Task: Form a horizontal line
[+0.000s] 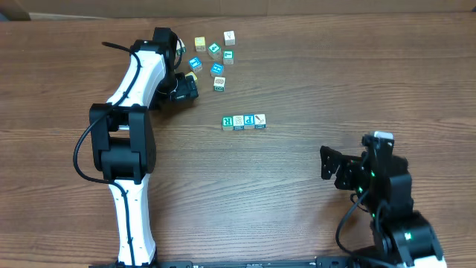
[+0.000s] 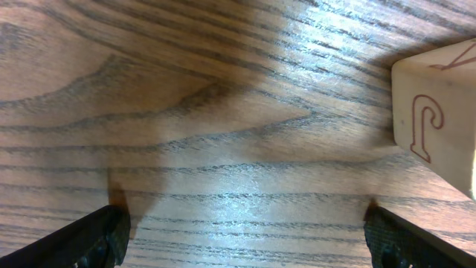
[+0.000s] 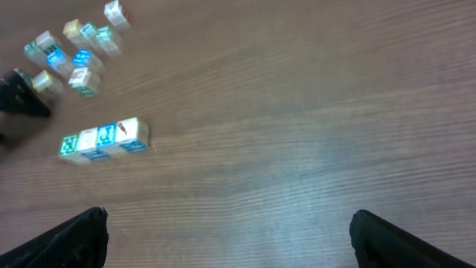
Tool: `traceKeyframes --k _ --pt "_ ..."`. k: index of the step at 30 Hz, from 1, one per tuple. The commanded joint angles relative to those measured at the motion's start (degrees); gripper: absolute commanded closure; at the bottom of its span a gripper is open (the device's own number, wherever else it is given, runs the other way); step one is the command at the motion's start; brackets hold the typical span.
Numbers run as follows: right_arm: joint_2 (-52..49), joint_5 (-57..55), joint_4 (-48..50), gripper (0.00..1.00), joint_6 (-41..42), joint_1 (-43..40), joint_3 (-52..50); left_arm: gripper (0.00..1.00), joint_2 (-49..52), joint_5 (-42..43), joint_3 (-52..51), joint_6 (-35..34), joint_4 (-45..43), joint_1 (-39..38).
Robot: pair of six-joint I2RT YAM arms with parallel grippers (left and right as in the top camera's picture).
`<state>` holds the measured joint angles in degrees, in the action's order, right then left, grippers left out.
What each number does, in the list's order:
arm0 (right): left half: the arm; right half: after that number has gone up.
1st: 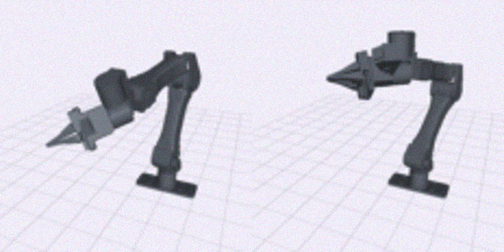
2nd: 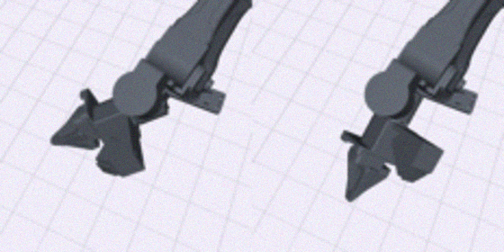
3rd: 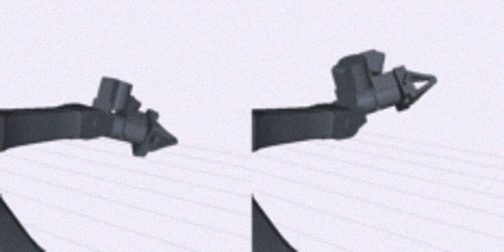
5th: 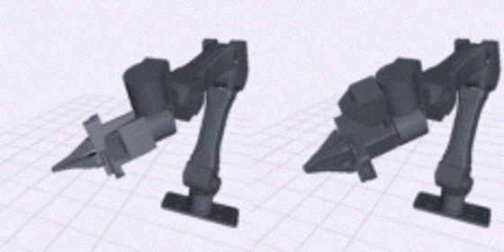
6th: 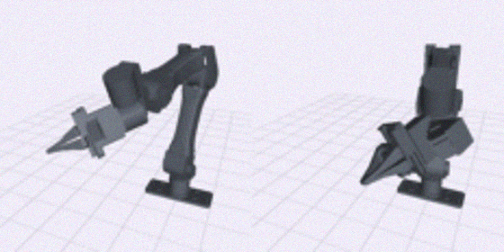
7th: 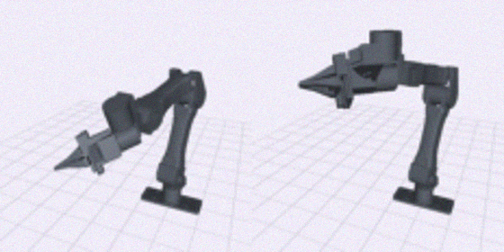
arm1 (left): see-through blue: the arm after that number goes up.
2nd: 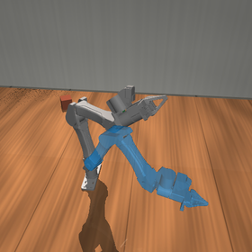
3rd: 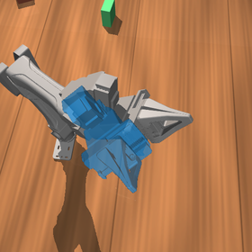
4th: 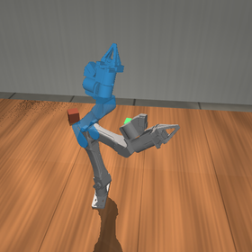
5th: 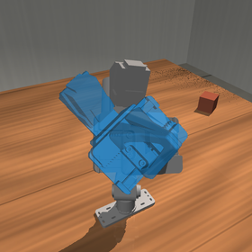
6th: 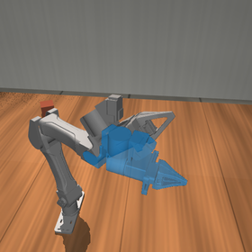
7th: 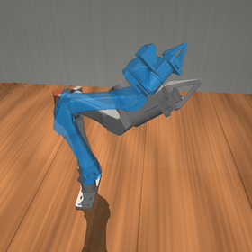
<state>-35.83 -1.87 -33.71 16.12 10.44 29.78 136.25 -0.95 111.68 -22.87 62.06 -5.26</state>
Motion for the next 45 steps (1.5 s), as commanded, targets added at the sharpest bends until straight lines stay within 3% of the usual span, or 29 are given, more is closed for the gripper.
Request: traceKeyframes --k 1,8,24,27,33,37,45 --pt "6.8 2.7 4.4 0.00 -3.1 -2.5 -4.7 0.00 0.2 -0.9 -0.4 0.2 0.0 -0.4" --pt "20.4 2.9 16.0 0.00 -3.2 -5.0 -12.9 0.00 0.2 -0.9 -0.4 0.2 0.0 -0.4" --pt "32.7 6.7 57.3 0.00 -4.7 -7.3 -29.0 0.00 0.2 -0.9 -0.4 0.2 0.0 -0.4" --pt "34.2 6.9 55.2 0.00 -6.6 -7.2 -29.4 0.00 0.2 -0.9 -0.4 0.2 0.0 -0.4" --pt "35.7 6.9 36.1 0.00 -9.9 -7.2 -29.4 0.00 0.2 -0.9 -0.4 0.2 0.0 -0.4" --pt "35.7 7.2 31.3 0.00 -15.0 -7.1 -29.4 0.00 0.2 -0.9 -0.4 0.2 0.0 -0.4" --pt "35.7 7.1 29.3 0.00 -13.2 -6.6 -29.4 0.00 0.2 -0.9 -0.4 0.2 0.0 -0.4"
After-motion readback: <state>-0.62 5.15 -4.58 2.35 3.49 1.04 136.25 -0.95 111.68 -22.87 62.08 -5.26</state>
